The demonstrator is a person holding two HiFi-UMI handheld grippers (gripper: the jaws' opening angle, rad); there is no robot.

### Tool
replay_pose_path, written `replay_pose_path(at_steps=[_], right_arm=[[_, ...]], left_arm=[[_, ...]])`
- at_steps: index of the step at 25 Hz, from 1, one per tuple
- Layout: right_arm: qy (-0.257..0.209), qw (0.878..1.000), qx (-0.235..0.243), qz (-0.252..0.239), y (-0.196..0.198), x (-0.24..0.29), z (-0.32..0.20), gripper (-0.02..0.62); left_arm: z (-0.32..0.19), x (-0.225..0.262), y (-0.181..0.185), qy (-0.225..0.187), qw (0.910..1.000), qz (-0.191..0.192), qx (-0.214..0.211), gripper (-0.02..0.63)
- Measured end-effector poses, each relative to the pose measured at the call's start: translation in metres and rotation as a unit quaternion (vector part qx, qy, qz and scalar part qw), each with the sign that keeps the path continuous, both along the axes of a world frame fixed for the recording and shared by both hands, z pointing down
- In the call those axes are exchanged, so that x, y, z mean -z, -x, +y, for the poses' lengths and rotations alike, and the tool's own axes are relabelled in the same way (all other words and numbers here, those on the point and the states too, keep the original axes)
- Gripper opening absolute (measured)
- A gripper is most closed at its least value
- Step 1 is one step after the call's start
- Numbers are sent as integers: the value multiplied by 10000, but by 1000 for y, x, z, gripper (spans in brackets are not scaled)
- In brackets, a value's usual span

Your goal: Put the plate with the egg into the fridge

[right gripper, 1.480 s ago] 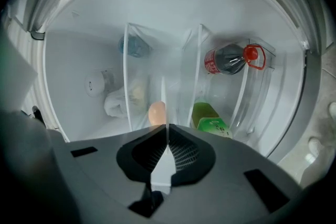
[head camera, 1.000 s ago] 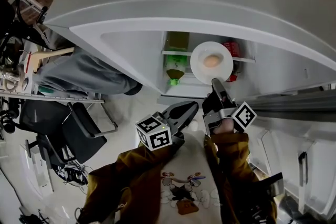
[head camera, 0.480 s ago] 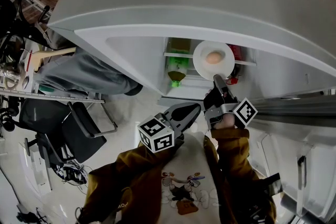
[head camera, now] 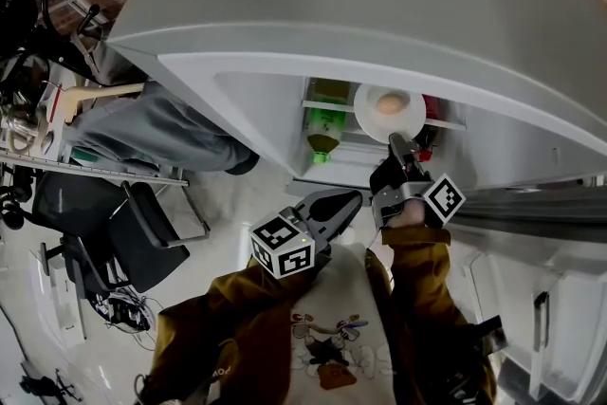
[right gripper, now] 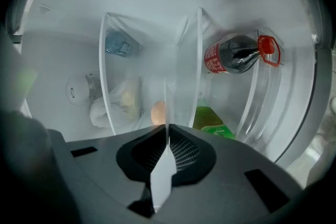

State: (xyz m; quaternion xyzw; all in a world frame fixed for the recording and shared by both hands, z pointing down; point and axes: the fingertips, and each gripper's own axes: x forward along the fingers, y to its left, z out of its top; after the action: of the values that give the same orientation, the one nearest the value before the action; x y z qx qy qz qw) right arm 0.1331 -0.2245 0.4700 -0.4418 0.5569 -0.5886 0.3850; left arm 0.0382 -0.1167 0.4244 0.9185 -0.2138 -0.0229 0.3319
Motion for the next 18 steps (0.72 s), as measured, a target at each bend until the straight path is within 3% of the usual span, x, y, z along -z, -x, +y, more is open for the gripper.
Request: replay_pose_path(at_steps=[18], right_arm=[[138, 9998, 6, 168, -6, -3, -36, 20]], left_arm=[[-5, -1, 8, 23, 9999, 36, 149, 5]])
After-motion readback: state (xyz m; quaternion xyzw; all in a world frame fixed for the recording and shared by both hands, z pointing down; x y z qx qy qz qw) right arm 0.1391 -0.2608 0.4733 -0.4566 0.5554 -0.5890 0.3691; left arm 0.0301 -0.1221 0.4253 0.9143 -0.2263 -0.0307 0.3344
